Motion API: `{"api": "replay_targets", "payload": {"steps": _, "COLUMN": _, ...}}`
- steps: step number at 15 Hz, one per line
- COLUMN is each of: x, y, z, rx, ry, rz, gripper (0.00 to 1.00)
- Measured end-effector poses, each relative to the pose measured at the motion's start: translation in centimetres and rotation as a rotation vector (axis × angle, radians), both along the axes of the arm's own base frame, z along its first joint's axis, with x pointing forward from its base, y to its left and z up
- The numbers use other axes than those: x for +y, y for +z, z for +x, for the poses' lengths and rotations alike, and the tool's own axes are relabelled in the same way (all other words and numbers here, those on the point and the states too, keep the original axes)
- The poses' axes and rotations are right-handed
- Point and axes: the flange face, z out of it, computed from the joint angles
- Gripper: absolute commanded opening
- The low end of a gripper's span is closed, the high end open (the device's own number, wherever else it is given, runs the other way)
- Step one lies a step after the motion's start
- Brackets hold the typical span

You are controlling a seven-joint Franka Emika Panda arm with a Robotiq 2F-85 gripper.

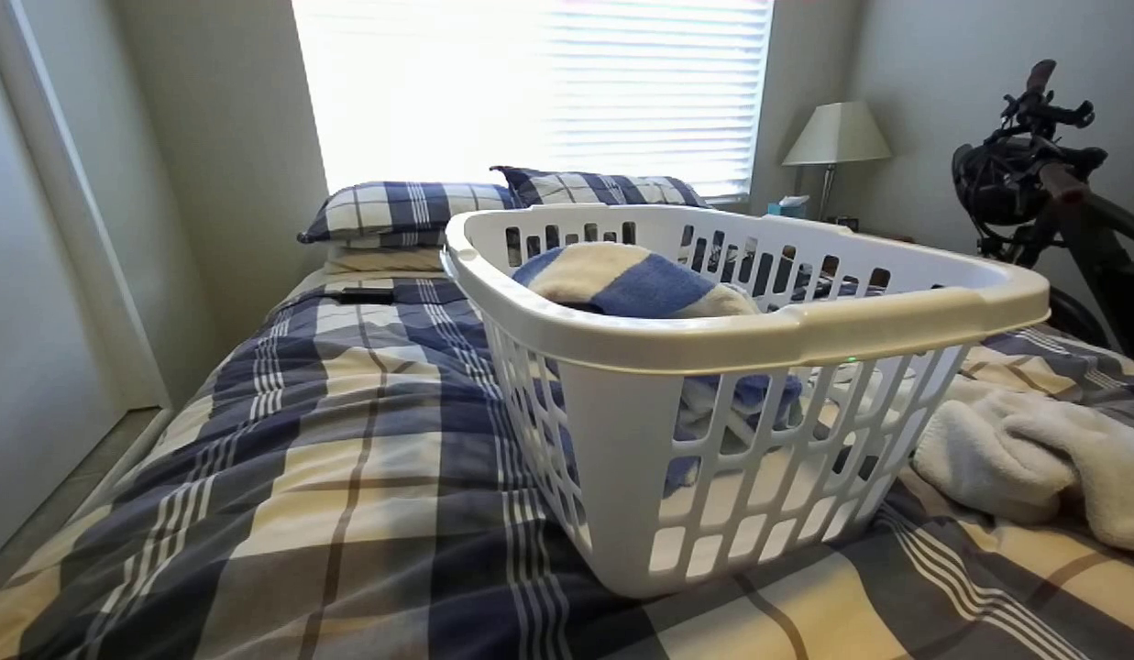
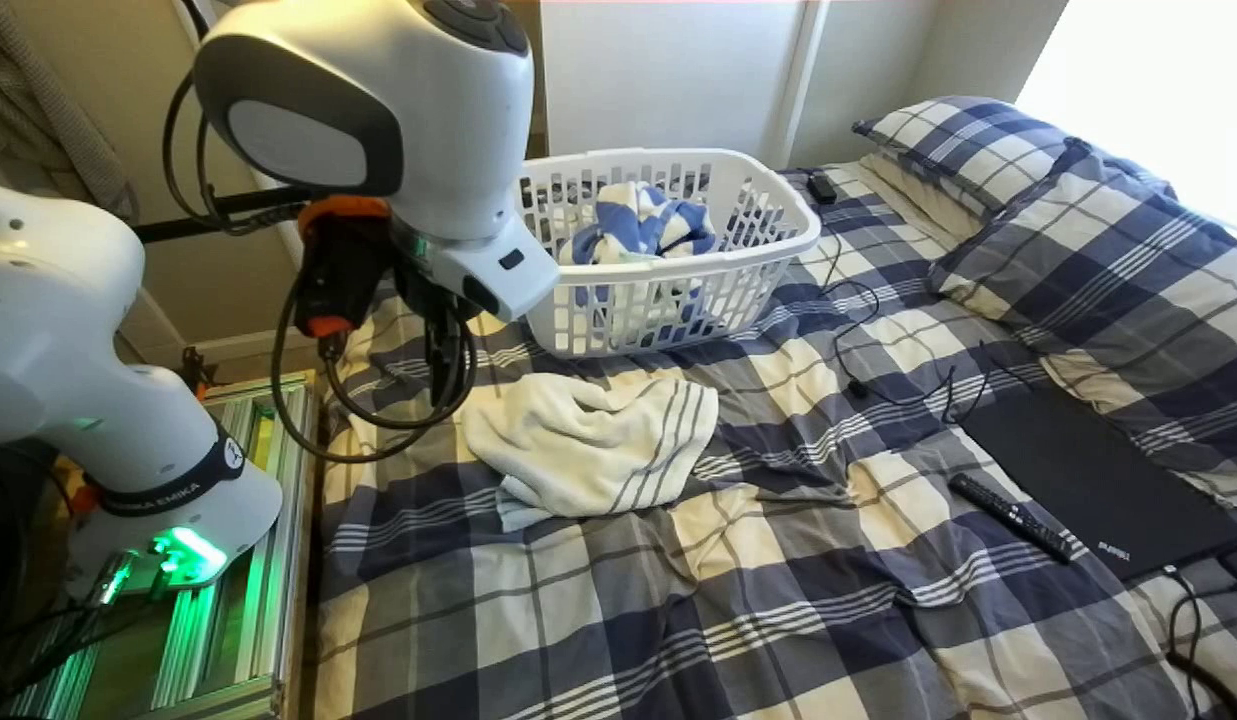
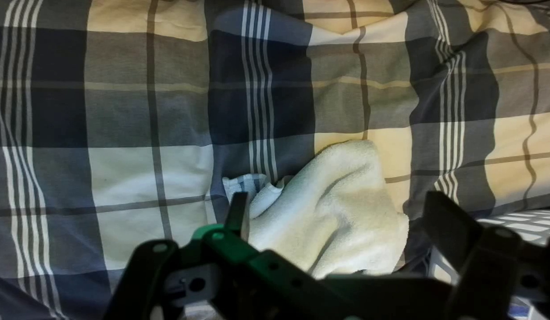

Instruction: Put the white towel inside the white laundry basket

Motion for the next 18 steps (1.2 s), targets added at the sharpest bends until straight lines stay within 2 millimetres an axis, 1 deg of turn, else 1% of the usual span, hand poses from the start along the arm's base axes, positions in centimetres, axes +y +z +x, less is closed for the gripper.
{"api": "replay_targets", "payload": {"steps": 3, "x": 0.1, "y": 0.1, "z": 0.4, "rx": -0.006, "ry": 0.010, "rz": -0.007, "gripper": 1.00}}
{"api": "replay_targets", "payload": {"steps": 5, "x": 0.5, "y": 0.2, "z": 1.7, "rx": -0.011, "ry": 0.043, "rz": -0.011, "gripper": 1.00}}
{"api": "replay_targets", "payload": {"steps": 7, "x": 1.2, "y": 0.1, "z": 4.0, "rx": -0.018, "ry": 0.077, "rz": -0.007, "gripper": 1.00}}
{"api": "replay_targets", "payload": {"steps": 9, "x": 2.1, "y": -0.5, "z": 6.8, "rx": -0.045, "ry": 0.086, "rz": 0.042, "gripper": 1.00}}
{"api": "replay_targets", "payload": {"steps": 12, "x": 3.7, "y": -2.5, "z": 11.1, "rx": -0.066, "ry": 0.104, "rz": 0.131, "gripper": 1.00}}
{"api": "replay_targets", "payload": {"steps": 14, "x": 4.6, "y": -3.9, "z": 13.1, "rx": -0.062, "ry": 0.138, "rz": 0.137, "gripper": 1.00}}
{"api": "replay_targets", "payload": {"steps": 16, "x": 4.7, "y": -4.4, "z": 13.8, "rx": -0.055, "ry": 0.148, "rz": 0.136, "gripper": 1.00}}
{"api": "replay_targets", "payload": {"steps": 18, "x": 4.7, "y": -4.3, "z": 13.9, "rx": -0.058, "ry": 0.149, "rz": 0.135, "gripper": 1.00}}
